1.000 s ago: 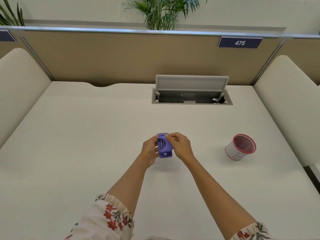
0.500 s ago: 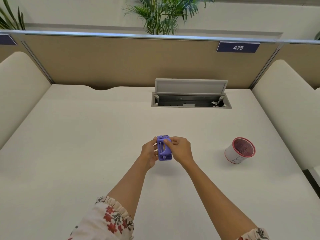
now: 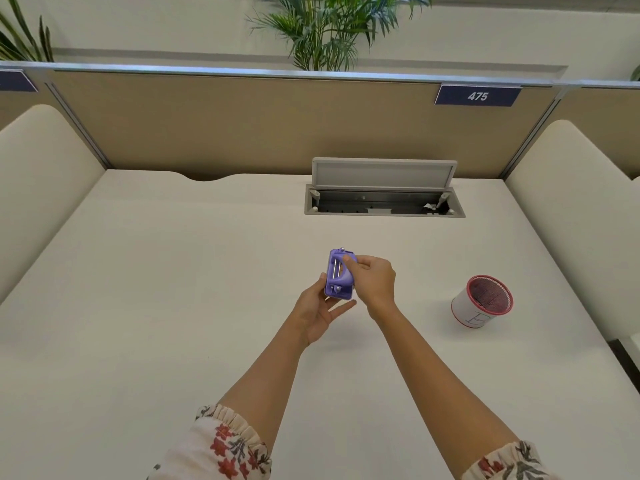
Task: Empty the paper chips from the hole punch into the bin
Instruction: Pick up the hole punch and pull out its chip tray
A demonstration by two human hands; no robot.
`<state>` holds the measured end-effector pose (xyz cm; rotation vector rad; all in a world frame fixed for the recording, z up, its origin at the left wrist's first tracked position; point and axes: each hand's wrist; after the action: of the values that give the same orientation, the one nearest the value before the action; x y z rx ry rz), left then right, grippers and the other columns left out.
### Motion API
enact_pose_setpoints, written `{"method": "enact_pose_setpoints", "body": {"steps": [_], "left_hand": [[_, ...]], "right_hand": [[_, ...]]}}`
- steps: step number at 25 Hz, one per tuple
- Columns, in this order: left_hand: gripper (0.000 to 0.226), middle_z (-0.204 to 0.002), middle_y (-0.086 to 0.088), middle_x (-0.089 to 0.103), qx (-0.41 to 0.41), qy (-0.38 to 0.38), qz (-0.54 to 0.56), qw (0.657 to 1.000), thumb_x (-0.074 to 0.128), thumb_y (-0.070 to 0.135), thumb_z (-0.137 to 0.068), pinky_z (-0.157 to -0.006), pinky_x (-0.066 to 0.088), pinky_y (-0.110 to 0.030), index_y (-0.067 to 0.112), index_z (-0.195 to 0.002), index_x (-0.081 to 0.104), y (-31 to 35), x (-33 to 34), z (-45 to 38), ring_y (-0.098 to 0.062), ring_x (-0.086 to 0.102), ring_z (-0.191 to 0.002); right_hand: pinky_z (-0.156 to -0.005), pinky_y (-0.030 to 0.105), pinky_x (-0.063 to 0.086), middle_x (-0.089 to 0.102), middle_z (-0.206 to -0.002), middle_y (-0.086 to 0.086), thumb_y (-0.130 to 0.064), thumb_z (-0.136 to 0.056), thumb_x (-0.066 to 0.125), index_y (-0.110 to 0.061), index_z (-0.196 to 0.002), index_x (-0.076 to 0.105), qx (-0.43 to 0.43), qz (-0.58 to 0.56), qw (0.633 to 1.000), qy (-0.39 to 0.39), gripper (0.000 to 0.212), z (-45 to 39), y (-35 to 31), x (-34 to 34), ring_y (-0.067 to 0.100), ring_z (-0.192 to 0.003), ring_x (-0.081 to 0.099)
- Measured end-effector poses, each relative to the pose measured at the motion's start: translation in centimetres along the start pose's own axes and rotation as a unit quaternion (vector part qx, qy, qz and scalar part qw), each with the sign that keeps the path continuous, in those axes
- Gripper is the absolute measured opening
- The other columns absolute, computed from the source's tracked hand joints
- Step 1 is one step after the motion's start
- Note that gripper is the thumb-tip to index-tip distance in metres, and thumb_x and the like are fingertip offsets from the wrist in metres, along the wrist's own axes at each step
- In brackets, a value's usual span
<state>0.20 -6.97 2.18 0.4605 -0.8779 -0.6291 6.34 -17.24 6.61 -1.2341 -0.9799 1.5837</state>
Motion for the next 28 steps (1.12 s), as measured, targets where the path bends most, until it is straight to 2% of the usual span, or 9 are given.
{"method": "enact_pose_setpoints", "body": {"steps": [2,5,10,13,15,18,20,24,28], "left_hand": [[0.034,-0.119,-0.018,0.068,0.012,0.011,0.009,1.000,0.042,0.031,-0.105,-0.073,0.063,-0.037,0.010,-0.121,0.063,0.1,0.6,-0.1,-0.032,0.066,-0.107],[0.037,-0.124,-0.021,0.066,0.022,0.013,0.028,0.999,0.041,0.032,-0.105,-0.077,0.063,-0.036,0.008,-0.127,0.059,0.3,0.9,-0.2,-0.033,0.067,-0.108],[0.030,-0.111,-0.016,0.071,0.026,0.005,0.031,0.999,0.041,0.032,-0.105,-0.071,0.063,-0.038,0.014,-0.114,0.063,-0.3,0.7,0.1,-0.031,0.070,-0.100],[0.031,-0.112,-0.016,0.071,0.028,0.008,0.045,0.999,0.039,0.030,-0.106,-0.075,0.063,-0.036,0.012,-0.115,0.063,-0.4,0.5,0.3,-0.029,0.071,-0.098],[0.032,-0.116,-0.018,0.070,0.035,0.005,0.050,0.998,0.040,0.028,-0.106,-0.079,0.063,-0.037,0.010,-0.119,0.063,-0.6,0.4,0.3,-0.028,0.073,-0.097],[0.033,-0.123,-0.022,0.067,0.049,0.007,0.044,0.998,0.042,0.024,-0.105,-0.080,0.062,-0.037,0.007,-0.127,0.060,-0.7,0.6,0.1,-0.030,0.072,-0.101],[0.032,-0.117,-0.021,0.069,0.063,0.019,0.028,0.997,0.043,0.023,-0.105,-0.077,0.063,-0.035,0.006,-0.123,0.063,-0.6,0.5,0.0,-0.030,0.071,-0.099],[0.032,-0.100,-0.015,0.073,0.087,0.047,-0.028,0.995,0.042,0.023,-0.106,-0.071,0.061,-0.033,0.008,-0.106,0.070,-0.2,0.0,-0.1,-0.027,0.072,-0.089],[0.035,-0.091,-0.014,0.074,0.093,0.060,-0.035,0.993,0.038,0.019,-0.106,-0.073,0.062,-0.035,0.003,-0.107,0.069,-0.2,-0.3,0.0,-0.023,0.074,-0.078]], "right_hand": [[-0.074,0.033,0.059,0.072,-0.083,0.007,-0.028,-0.090,0.069,-0.006,-0.096,0.075,-0.003,0.005,1.000,0.008,0.024,-0.3,-0.5,0.0,0.022,-0.076,0.068],[-0.068,0.026,0.057,0.073,-0.089,0.008,-0.029,-0.090,0.069,-0.005,-0.102,0.075,-0.002,0.006,1.000,0.013,0.028,-0.5,-1.0,0.2,0.021,-0.077,0.068],[-0.061,0.020,0.055,0.073,-0.095,0.010,-0.031,-0.090,0.069,-0.006,-0.106,0.073,0.002,0.039,0.999,0.011,0.031,-0.5,-1.0,0.4,0.021,-0.077,0.067],[-0.060,0.020,0.053,0.072,-0.092,0.009,-0.029,-0.090,0.069,-0.004,-0.103,0.074,0.014,0.034,0.999,0.010,0.028,-0.4,-0.9,0.3,0.021,-0.077,0.065],[-0.064,0.026,0.054,0.073,-0.089,0.011,-0.028,-0.090,0.069,-0.003,-0.097,0.075,0.015,0.032,0.999,0.014,0.026,-0.5,-1.1,0.4,0.021,-0.075,0.064],[-0.070,0.030,0.057,0.071,-0.087,0.008,-0.029,-0.090,0.069,-0.005,-0.098,0.075,0.009,0.045,0.999,0.012,0.026,-0.4,-1.4,0.5,0.022,-0.077,0.066],[-0.072,0.030,0.057,0.072,-0.091,0.009,-0.029,-0.091,0.069,-0.005,-0.100,0.074,0.013,0.041,0.999,0.007,0.027,-0.4,-1.4,0.5,0.022,-0.079,0.066],[-0.082,0.040,0.060,0.070,-0.088,0.007,-0.028,-0.092,0.068,-0.013,-0.088,0.069,0.043,0.004,0.999,-0.007,0.016,-0.4,-1.4,0.2,0.026,-0.086,0.068],[-0.089,0.041,0.059,0.070,-0.098,0.012,-0.022,-0.094,0.065,-0.004,-0.098,0.068,0.124,-0.076,0.989,-0.032,0.019,-1.0,-1.5,-0.5,0.026,-0.089,0.066]]}}
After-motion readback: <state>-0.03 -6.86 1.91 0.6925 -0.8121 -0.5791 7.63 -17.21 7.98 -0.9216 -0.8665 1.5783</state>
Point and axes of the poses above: each hand's wrist, its own z-axis away from the middle knuckle, its own x-axis out of the palm, y = z × x
